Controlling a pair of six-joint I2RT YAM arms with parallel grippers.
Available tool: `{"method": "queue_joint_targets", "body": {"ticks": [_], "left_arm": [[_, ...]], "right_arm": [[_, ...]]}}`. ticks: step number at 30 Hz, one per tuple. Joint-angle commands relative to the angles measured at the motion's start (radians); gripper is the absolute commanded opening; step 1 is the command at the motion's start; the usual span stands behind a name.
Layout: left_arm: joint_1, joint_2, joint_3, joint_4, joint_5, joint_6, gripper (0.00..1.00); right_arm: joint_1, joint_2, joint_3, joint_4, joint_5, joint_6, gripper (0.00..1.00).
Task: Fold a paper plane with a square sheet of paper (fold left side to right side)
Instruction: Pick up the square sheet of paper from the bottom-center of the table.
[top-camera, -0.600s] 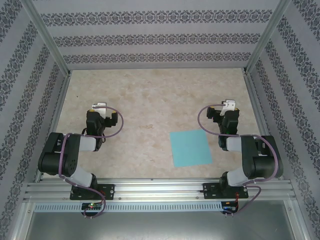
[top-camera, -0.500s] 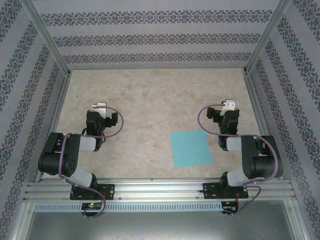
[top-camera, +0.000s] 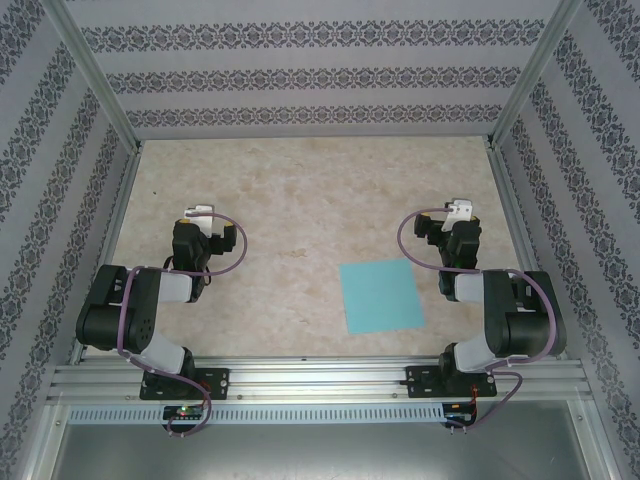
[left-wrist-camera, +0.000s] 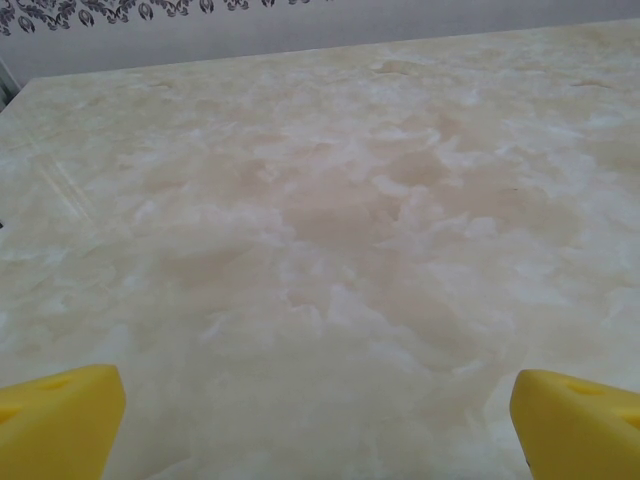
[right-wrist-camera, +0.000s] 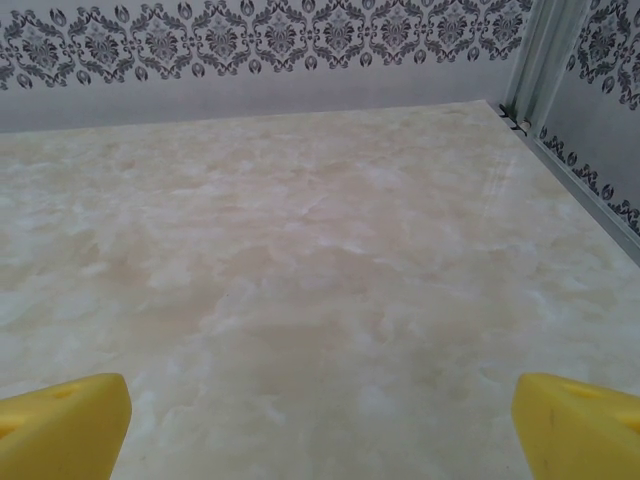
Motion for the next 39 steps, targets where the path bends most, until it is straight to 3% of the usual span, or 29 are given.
{"method": "queue_joint_targets", "body": {"ticks": [1, 16, 18, 21, 25, 28, 31, 35, 39], "left_arm": [[0.009, 0.013, 0.022, 0.044, 0.021, 0.007, 1.0], [0.008, -0.016, 0.033, 0.003, 0.007, 0.006, 1.0], [0.006, -0.107, 0.08, -0.173, 0.001, -0.004, 1.0], [-0.001, -0.237, 0.173, -0.421, 0.038, -0.046, 1.0], [-0.042, -0.354, 0.237, -0.6, 0.094, -0.157, 1.0], [-0.091, -0.396, 0.307, -0.778, 0.154, -0.269, 1.0], [-0.158, -0.41, 0.325, -0.822, 0.282, -0.414, 1.0], [-0.34, -0.376, 0.377, -0.885, 0.39, -0.522, 1.0], [-0.514, -0.309, 0.399, -0.866, 0.448, -0.61, 1.0]], "right_arm": [[-0.009, 0.01, 0.024, 0.035, -0.027, 0.009, 0.98], [-0.005, -0.012, 0.026, 0.021, -0.02, 0.003, 0.98], [-0.003, -0.092, 0.058, -0.12, 0.009, 0.017, 0.98], [-0.008, -0.217, 0.183, -0.48, 0.076, 0.089, 0.98], [-0.005, -0.346, 0.221, -0.661, 0.042, 0.177, 0.98], [0.0, -0.446, 0.239, -0.81, 0.015, 0.28, 0.98], [0.009, -0.526, 0.24, -0.962, -0.029, 0.405, 0.98], [0.047, -0.572, 0.249, -1.186, -0.114, 0.489, 0.98], [0.131, -0.583, 0.228, -1.332, -0.101, 0.524, 0.98]]}}
